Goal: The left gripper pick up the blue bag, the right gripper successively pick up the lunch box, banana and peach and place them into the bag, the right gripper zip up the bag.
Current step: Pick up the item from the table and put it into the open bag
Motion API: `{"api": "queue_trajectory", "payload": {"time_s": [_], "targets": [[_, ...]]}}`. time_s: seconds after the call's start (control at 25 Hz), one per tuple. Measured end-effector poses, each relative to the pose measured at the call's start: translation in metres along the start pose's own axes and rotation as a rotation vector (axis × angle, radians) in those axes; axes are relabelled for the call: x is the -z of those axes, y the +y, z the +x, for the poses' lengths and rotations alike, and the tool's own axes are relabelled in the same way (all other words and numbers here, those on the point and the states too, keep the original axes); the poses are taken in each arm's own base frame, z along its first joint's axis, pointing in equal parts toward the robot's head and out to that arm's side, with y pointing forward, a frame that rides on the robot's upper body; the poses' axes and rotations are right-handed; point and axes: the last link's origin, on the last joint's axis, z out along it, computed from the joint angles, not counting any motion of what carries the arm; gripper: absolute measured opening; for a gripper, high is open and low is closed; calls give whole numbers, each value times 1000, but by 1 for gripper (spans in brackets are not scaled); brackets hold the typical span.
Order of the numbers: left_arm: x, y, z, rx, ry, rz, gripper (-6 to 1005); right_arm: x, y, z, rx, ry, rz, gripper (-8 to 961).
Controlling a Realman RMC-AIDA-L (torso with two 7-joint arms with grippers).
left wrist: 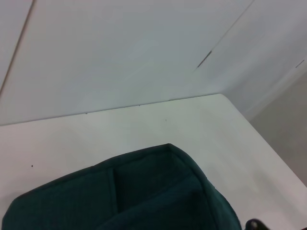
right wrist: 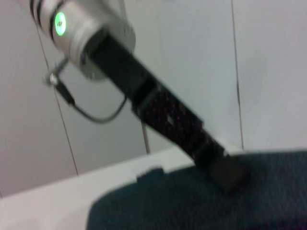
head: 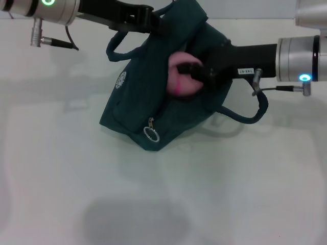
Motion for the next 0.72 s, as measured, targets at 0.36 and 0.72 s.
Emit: {"api": "queue_trajectory", "payload": {"time_s": [0.36, 0.72], "targets": [[0, 0, 0, 1, 0, -2, 50, -12, 26, -5, -16, -40, -164, 58], [-1, 0, -1, 2, 0, -2, 49, -15, 14, 8, -41, 18, -77, 57]]}}
